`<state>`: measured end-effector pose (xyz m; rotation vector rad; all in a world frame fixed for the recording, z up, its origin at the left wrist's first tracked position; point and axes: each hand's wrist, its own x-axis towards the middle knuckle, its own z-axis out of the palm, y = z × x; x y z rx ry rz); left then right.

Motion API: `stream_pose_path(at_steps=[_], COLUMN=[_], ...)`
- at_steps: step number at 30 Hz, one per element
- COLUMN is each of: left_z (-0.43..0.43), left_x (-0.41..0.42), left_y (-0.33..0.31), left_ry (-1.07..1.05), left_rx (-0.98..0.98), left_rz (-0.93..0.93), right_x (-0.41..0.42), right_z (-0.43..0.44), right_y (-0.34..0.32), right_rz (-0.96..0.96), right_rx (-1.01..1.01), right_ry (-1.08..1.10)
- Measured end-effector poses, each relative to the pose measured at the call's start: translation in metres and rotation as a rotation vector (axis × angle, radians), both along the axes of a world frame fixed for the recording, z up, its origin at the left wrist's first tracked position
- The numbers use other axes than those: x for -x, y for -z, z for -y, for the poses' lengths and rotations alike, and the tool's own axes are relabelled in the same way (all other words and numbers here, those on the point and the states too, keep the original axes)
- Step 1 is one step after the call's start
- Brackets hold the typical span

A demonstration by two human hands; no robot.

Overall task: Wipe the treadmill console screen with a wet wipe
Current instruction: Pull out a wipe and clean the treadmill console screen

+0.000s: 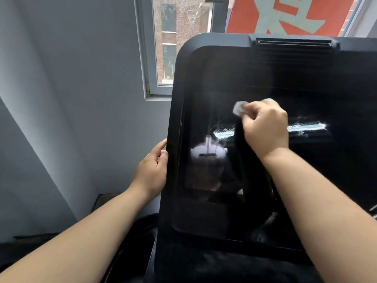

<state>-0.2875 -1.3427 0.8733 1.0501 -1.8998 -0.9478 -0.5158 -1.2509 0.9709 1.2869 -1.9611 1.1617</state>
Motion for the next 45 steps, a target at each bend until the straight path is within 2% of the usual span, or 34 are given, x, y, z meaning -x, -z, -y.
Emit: stream_pose_path(at_steps=[1,3,6,8,9,11,13,14,16,19,20,22,24,25,27,29,33,35,36,39,42,45], left_z=[-0.001,-0.001,-0.002,-0.002,-0.003,-0.008,-0.013,-0.016,-0.019,-0.020,-0.023,-0.036,-0.049,-0.054,-0.063,-0.069,-0.060,-0.038,-0.025,-0.016,-0.047,-0.078], left_x=[-0.001,-0.002,-0.002,-0.004,-0.006,-0.009,-0.010,-0.010,-0.009,-0.011,-0.013,-0.022,-0.025,-0.023,-0.013,-0.004,0.003,0.013,0.020,0.032,0.014,-0.027], left_y=[0.000,-0.001,-0.003,-0.001,0.000,0.002,0.002,0.002,0.003,0.007,0.008,0.007,0.011,0.016,0.027,0.040,0.032,0.000,-0.018,-0.044,0.009,0.062], left_ry=[-0.002,-0.013,-0.038,-0.041,-0.036,-0.028,-0.027,-0.026,-0.023,-0.025,-0.039,-0.071,0.053,0.157,0.294,0.291,0.341,0.279,0.209,0.109,0.296,0.622], left_rx=[-0.003,-0.002,0.021,0.022,0.022,0.019,0.027,0.030,0.033,0.039,0.095,0.384,0.704,0.803,0.847,0.852,1.086,1.192,1.193,1.168,1.343,1.241], left_rz=[0.002,0.008,0.015,0.014,0.015,0.015,0.005,-0.001,-0.005,-0.011,-0.004,0.056,0.108,0.132,0.169,0.172,0.315,0.330,0.305,0.285,0.394,0.450], right_x=[-0.005,-0.040,-0.097,-0.098,-0.086,-0.056,-0.030,-0.027,-0.051,-0.105,-0.112,-0.103,-0.093,-0.092,-0.095,-0.095,-0.074,-0.070,-0.070,-0.078,-0.087,-0.086], right_z=[0.000,0.000,-0.015,-0.024,-0.022,-0.019,-0.019,-0.020,-0.022,-0.037,-0.044,-0.048,-0.052,-0.056,-0.066,-0.080,-0.120,-0.143,-0.149,-0.154,-0.157,-0.162], right_y=[0.003,0.031,0.088,0.096,0.089,0.062,0.035,0.032,0.050,0.110,0.120,0.121,0.114,0.112,0.113,0.118,0.126,0.132,0.135,0.144,0.143,0.148], right_rz=[0.048,-0.043,-0.241,-0.293,-0.294,-0.217,-0.024,0.058,0.028,-0.211,-0.228,-0.178,-0.088,-0.045,0.071,0.196,0.299,0.458,0.589,1.139,1.619,1.962], right_rx=[0.021,-0.041,-0.323,-0.463,-0.440,-0.275,-0.108,-0.049,-0.040,-0.245,-0.299,-0.293,-0.251,-0.248,-0.277,-0.291,-0.168,-0.187,-0.261,-0.497,-0.576,-0.320], right_ry=[0.011,-0.151,-0.550,-0.641,-0.616,-0.390,-0.127,-0.066,-0.121,-0.463,-0.523,-0.536,-0.456,-0.427,-0.413,-0.428,-0.267,-0.148,-0.118,-0.115,-0.181,-0.243])
